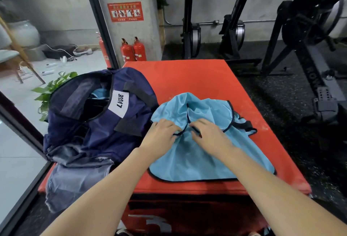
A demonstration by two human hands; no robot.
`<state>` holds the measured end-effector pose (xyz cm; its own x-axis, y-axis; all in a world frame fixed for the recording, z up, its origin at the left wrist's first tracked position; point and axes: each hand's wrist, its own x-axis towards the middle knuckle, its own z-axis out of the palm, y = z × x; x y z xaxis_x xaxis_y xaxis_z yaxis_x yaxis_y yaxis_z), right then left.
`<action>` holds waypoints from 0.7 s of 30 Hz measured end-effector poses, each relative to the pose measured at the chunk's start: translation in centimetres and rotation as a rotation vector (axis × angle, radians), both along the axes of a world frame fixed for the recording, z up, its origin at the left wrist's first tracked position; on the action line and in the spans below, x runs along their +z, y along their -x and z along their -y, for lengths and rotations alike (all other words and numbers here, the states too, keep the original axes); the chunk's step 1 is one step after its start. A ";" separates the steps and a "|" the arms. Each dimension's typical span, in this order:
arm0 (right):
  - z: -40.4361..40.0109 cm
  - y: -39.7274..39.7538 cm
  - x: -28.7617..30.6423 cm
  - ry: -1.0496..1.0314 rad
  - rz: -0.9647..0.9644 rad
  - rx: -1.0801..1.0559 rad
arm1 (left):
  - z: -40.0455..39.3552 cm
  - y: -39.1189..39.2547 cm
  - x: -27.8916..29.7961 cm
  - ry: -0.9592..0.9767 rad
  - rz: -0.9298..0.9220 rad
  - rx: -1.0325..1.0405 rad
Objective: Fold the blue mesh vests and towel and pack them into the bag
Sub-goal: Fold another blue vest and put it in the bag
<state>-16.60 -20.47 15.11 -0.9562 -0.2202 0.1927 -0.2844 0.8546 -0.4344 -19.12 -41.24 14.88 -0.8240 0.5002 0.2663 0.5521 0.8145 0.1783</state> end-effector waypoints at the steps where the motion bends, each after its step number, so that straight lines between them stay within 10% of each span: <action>1: 0.3 0.7 -0.1 0.010 -0.003 -0.019 | -0.1 0.6 0.0 0.019 0.006 -0.003; 6: 0.7 3.4 -0.8 -0.115 0.031 -0.175 | 0.4 2.8 0.0 0.093 0.043 -0.044; 10: 0.0 4.4 -1.3 -0.131 0.042 -0.265 | 0.4 3.0 0.9 -0.198 0.074 0.041; 21: -4.2 2.2 2.9 0.172 -0.036 -0.358 | 1.3 2.1 3.0 -0.419 -0.006 0.235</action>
<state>-18.78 -16.28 17.98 -0.9586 0.1641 0.2326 0.0006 0.8182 -0.5749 -21.18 -42.53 17.86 -0.8997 0.1493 0.4101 0.3638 0.7757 0.5157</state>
